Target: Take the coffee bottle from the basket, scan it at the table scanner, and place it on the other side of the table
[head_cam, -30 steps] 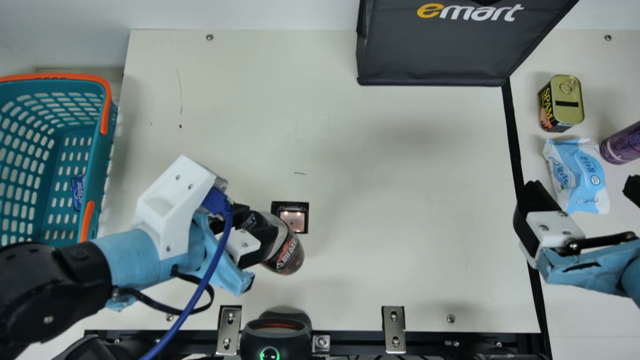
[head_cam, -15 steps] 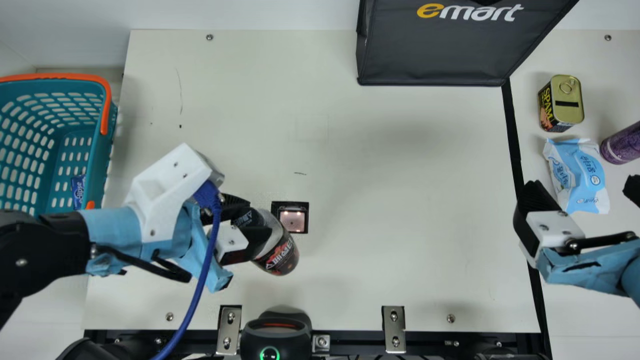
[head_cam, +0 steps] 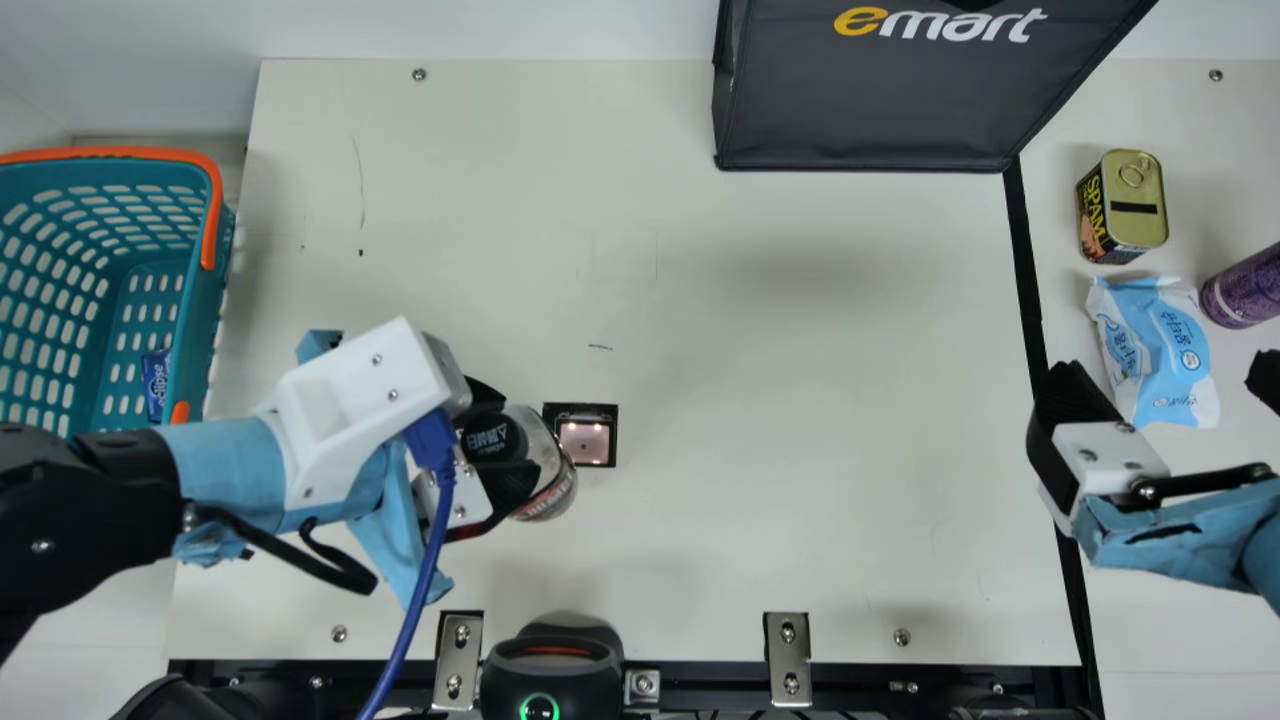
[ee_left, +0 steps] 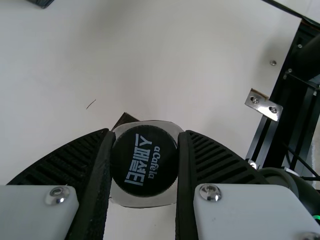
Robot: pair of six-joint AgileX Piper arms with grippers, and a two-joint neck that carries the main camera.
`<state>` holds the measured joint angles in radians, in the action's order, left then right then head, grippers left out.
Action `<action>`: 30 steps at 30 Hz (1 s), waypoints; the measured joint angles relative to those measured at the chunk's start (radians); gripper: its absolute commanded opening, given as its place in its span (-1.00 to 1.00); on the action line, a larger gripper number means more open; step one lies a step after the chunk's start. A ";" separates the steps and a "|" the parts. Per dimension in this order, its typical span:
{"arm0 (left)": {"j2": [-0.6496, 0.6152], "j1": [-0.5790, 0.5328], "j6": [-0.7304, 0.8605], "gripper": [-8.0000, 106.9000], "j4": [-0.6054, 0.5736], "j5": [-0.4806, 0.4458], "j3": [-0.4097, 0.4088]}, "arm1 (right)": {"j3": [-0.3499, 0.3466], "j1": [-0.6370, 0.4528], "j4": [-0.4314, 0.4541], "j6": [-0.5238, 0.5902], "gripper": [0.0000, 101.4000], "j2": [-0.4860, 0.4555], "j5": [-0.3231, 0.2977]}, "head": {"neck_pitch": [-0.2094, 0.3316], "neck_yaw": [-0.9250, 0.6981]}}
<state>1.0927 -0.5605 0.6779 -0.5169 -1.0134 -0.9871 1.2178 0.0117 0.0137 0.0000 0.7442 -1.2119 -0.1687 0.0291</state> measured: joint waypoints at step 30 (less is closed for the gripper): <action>0.119 0.151 0.540 -1.00 -0.286 -0.206 -0.025 | 0.000 0.000 0.000 0.000 0.87 0.000 0.000 | 0.000 0.000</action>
<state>1.2118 -0.4099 1.2178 -0.8026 -1.2199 -1.0116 1.2178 0.0117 0.0137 0.0000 0.7442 -1.2119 -0.1687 0.0291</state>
